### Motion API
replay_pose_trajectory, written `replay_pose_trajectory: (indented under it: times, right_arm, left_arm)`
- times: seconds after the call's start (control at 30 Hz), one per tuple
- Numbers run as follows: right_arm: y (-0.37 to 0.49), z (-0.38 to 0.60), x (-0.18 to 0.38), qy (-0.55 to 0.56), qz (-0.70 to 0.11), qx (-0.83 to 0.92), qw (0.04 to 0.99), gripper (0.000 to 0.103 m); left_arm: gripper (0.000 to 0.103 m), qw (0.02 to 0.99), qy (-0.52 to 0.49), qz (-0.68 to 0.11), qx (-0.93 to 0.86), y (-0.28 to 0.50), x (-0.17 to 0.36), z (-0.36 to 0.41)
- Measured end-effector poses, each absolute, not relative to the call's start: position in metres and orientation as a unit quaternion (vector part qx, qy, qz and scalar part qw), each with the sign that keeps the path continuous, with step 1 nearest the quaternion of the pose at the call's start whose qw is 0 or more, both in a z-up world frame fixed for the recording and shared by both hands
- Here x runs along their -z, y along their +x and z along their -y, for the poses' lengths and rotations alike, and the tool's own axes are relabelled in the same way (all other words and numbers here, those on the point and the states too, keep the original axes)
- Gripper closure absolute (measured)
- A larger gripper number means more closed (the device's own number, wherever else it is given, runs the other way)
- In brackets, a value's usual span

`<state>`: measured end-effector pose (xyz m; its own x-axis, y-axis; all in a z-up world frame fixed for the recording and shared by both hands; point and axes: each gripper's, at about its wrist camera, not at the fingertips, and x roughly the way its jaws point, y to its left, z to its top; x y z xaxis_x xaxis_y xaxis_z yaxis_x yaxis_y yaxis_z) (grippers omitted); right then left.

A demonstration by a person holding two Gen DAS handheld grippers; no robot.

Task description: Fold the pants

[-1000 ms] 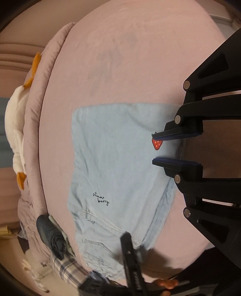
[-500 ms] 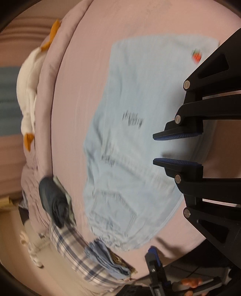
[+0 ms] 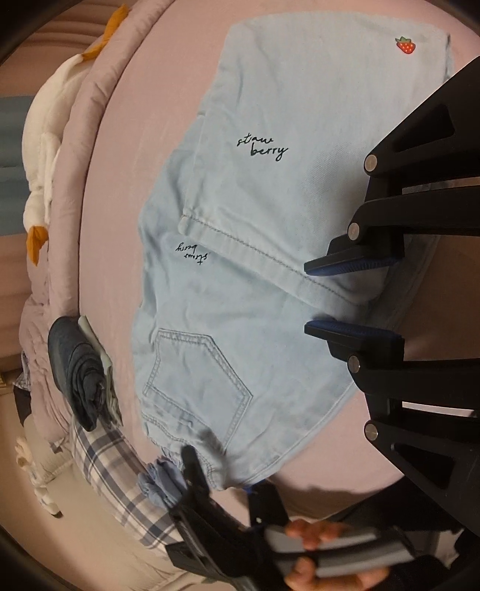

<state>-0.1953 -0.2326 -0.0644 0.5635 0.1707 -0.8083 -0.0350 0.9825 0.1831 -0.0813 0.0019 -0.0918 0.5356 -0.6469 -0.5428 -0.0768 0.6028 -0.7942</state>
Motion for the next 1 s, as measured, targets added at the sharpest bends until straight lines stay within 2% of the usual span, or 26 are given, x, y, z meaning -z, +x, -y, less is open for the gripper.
replay_pose_trajectory:
  times: [0.03, 0.1, 0.17, 0.37, 0.6, 0.8, 0.9, 1.0]
  right_arm:
    - [-0.194, 0.233, 0.063, 0.075, -0.467, -0.059, 0.879, 0.078]
    - [-0.193, 0.237, 0.057, 0.085, -0.465, -0.064, 0.879, 0.078]
    - [-0.186, 0.239, 0.047, 0.088, -0.452, -0.068, 0.885, 0.078]
    - [-0.115, 0.241, 0.045, 0.069, -0.468, -0.044, 0.880, 0.078]
    - [-0.061, 0.231, 0.074, 0.034, -0.516, -0.003, 0.856, 0.083]
    - [-0.094, 0.212, 0.049, 0.022, -0.530, -0.016, 0.848, 0.083]
    - [-0.128, 0.188, 0.058, 0.029, -0.559, -0.057, 0.827, 0.083]
    - [-0.154, 0.166, 0.064, -0.012, -0.563, -0.045, 0.825, 0.083]
  left_arm:
    - [0.072, 0.772, -0.407, -0.452, 0.185, -0.079, 0.092, -0.004]
    - [0.081, 0.764, -0.407, -0.462, 0.193, -0.078, 0.099, -0.006]
    - [0.084, 0.770, -0.395, -0.457, 0.206, -0.084, 0.097, -0.010]
    - [0.085, 0.835, -0.285, -0.398, 0.250, -0.105, 0.051, 0.002]
    - [0.086, 0.857, -0.228, -0.378, 0.266, -0.108, 0.039, 0.011]
    - [0.085, 0.852, -0.232, -0.383, 0.270, -0.106, 0.042, 0.007]
    - [0.085, 0.852, -0.223, -0.386, 0.275, -0.105, 0.040, 0.013]
    - [0.085, 0.859, -0.200, -0.380, 0.276, -0.107, 0.034, 0.021]
